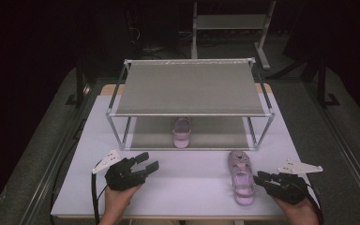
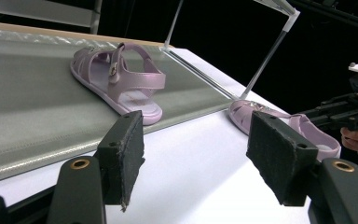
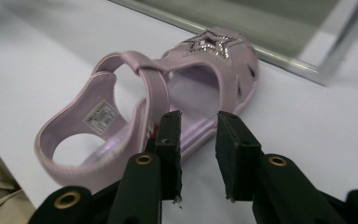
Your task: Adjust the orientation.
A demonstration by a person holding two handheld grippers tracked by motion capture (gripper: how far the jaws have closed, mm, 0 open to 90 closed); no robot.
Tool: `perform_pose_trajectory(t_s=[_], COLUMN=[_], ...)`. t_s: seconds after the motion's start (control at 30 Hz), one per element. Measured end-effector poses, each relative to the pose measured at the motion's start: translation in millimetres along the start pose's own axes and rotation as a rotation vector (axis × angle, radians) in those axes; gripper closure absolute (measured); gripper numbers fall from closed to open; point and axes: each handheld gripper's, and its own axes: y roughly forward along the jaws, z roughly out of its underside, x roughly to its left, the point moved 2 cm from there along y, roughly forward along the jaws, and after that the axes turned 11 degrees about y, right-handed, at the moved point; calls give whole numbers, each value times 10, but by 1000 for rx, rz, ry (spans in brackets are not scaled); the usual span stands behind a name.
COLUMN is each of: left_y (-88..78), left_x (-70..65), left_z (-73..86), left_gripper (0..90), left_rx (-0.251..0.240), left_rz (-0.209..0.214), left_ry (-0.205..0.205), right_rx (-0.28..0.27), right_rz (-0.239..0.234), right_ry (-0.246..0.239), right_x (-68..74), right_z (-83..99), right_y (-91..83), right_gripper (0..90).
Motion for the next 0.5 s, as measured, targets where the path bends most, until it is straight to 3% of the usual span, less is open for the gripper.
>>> perform_pose_trajectory(t_s=[0.27,0.5], left_y=[-4,-19], left_x=[-1,13], left_z=[0,-2], left_gripper=[359,359], left_rx=[0,-6], left_rz=[0,-4], left_ry=[3,-4], right_rx=[7,-50], right_rz=[4,-22], right_ry=[41,91], right_x=[-45,-52], right_z=[20,36], right_y=[-7,-111], right_gripper=[656,597])
